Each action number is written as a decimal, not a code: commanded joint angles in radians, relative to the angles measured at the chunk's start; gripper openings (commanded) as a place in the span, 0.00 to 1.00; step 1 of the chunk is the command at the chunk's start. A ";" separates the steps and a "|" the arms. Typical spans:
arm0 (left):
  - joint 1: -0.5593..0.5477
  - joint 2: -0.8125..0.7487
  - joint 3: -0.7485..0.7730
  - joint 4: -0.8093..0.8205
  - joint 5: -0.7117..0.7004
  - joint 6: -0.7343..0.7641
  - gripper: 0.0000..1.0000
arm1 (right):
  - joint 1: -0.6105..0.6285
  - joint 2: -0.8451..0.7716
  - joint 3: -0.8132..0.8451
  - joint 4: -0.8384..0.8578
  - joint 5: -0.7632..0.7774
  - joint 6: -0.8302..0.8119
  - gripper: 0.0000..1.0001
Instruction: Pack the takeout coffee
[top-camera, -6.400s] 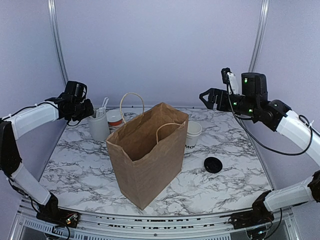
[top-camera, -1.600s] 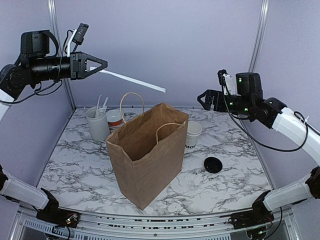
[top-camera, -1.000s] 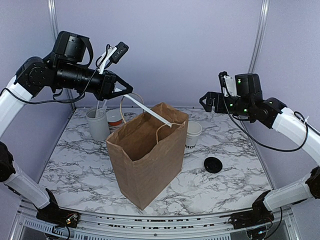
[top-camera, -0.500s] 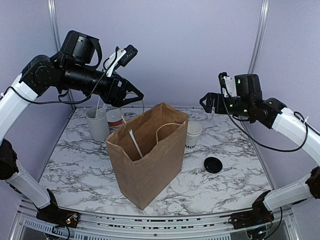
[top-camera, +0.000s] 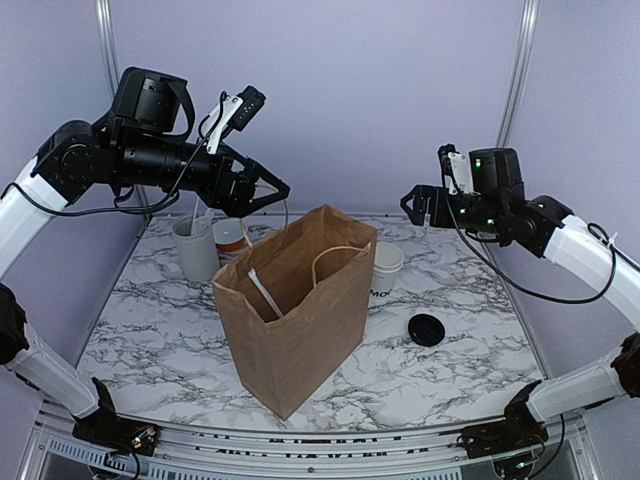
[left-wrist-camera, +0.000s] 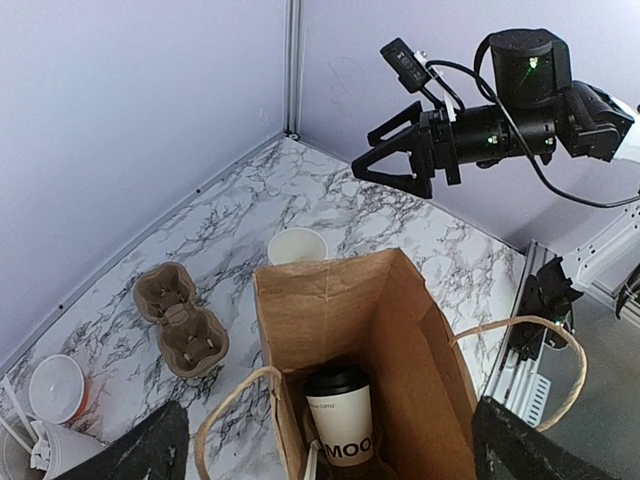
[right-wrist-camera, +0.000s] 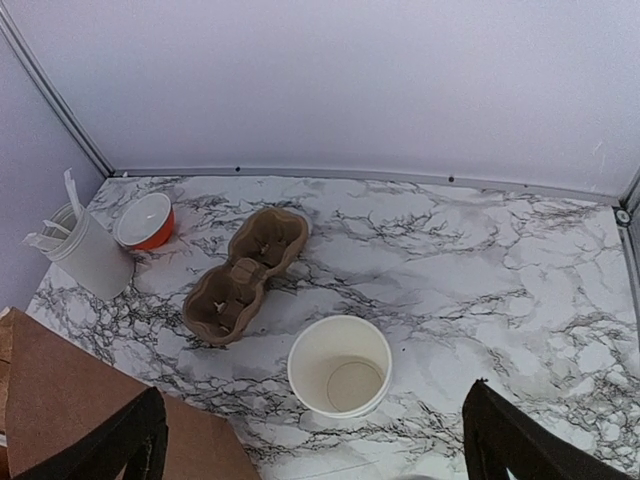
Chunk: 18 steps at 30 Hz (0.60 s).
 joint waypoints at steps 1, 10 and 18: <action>-0.004 -0.078 -0.051 0.124 -0.072 -0.032 0.99 | -0.008 -0.021 0.004 0.005 0.057 0.010 1.00; 0.023 -0.199 -0.166 0.251 -0.281 -0.091 0.99 | -0.008 -0.072 -0.061 0.059 0.193 0.040 1.00; 0.212 -0.312 -0.328 0.328 -0.293 -0.225 0.99 | -0.008 -0.116 -0.170 0.157 0.319 -0.006 1.00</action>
